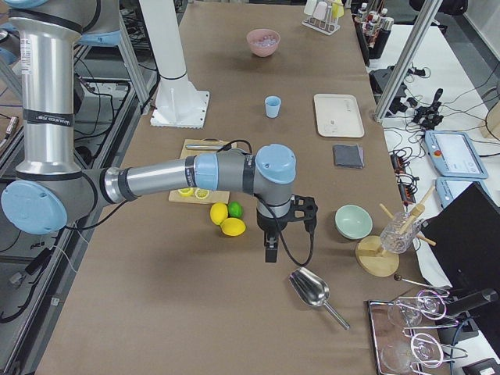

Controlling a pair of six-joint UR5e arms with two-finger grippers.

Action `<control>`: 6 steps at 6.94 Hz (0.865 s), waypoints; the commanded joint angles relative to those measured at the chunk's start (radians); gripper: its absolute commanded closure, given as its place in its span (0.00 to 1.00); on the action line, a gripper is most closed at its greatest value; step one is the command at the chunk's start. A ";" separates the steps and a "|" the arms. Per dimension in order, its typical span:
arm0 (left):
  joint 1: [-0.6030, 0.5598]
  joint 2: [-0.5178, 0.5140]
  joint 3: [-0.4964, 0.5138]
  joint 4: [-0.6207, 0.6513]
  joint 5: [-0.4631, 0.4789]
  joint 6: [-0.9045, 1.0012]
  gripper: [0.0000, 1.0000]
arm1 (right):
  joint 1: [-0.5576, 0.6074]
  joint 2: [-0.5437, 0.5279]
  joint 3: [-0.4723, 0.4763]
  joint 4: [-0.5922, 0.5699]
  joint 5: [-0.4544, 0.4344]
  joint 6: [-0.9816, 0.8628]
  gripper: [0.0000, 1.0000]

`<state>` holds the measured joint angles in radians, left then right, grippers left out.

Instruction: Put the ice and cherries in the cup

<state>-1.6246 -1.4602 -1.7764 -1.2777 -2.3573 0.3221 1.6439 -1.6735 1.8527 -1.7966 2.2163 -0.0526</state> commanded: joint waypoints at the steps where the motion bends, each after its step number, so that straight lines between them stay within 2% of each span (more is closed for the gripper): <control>1: -0.001 0.004 0.000 -0.002 0.000 0.000 0.01 | 0.002 -0.037 -0.052 0.031 0.081 -0.003 0.00; 2: -0.001 0.004 0.000 -0.002 -0.002 0.000 0.01 | 0.001 -0.032 -0.087 0.040 0.165 -0.004 0.00; 4: -0.001 0.009 0.000 -0.003 -0.002 0.000 0.01 | 0.001 -0.046 -0.087 0.104 0.178 -0.010 0.00; 6: -0.001 0.007 0.000 -0.003 0.000 0.000 0.01 | 0.001 -0.048 -0.092 0.108 0.166 -0.009 0.00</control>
<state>-1.6260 -1.4521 -1.7764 -1.2807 -2.3590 0.3221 1.6445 -1.7197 1.7651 -1.6952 2.3901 -0.0619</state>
